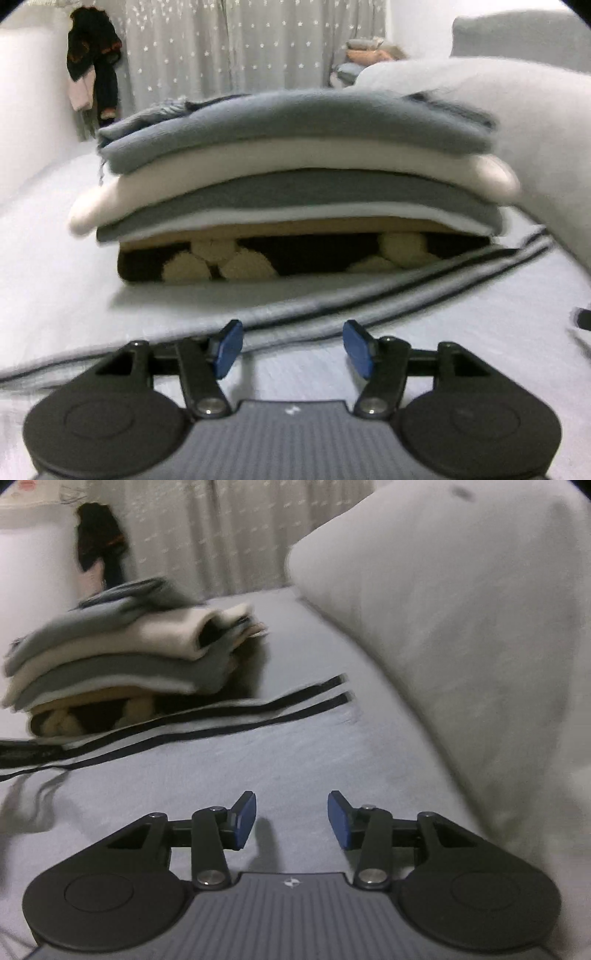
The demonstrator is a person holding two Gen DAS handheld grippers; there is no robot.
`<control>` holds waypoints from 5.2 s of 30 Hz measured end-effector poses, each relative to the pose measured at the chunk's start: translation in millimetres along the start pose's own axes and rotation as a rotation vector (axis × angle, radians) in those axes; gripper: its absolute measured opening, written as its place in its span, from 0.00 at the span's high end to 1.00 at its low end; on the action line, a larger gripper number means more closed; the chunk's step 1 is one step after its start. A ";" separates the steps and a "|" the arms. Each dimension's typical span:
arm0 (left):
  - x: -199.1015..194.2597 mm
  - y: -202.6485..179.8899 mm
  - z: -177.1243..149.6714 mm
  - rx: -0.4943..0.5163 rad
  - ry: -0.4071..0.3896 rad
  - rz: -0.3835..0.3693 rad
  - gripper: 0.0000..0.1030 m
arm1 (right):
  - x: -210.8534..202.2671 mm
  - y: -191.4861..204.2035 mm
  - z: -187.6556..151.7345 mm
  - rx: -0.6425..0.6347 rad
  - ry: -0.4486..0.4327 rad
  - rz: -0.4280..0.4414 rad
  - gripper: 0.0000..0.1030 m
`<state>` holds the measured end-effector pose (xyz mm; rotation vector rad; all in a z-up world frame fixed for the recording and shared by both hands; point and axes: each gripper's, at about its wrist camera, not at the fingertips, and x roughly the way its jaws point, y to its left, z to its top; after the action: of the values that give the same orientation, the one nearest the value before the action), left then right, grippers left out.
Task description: Fold clothes
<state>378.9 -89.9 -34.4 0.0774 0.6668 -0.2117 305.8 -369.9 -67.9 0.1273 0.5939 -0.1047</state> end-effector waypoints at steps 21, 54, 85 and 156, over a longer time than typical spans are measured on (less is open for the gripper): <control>-31.4 -31.5 -72.0 0.060 -0.100 -0.236 0.40 | 20.0 -18.0 17.9 0.051 -0.036 -0.018 0.52; -39.4 24.6 -47.4 -0.218 -0.234 -0.015 0.28 | 78.0 -9.0 46.7 -0.257 -0.025 0.013 0.73; -15.9 38.2 -51.7 -0.270 -0.100 0.086 0.14 | 80.1 19.7 60.4 -0.420 -0.045 -0.263 0.72; -45.2 174.9 -46.7 0.148 0.077 -0.045 0.52 | 7.4 179.4 20.3 -0.331 0.125 0.329 0.59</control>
<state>354.4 95.0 -42.4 0.2135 0.7295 -0.3028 347.3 -196.4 -39.3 -0.0914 0.6997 0.3215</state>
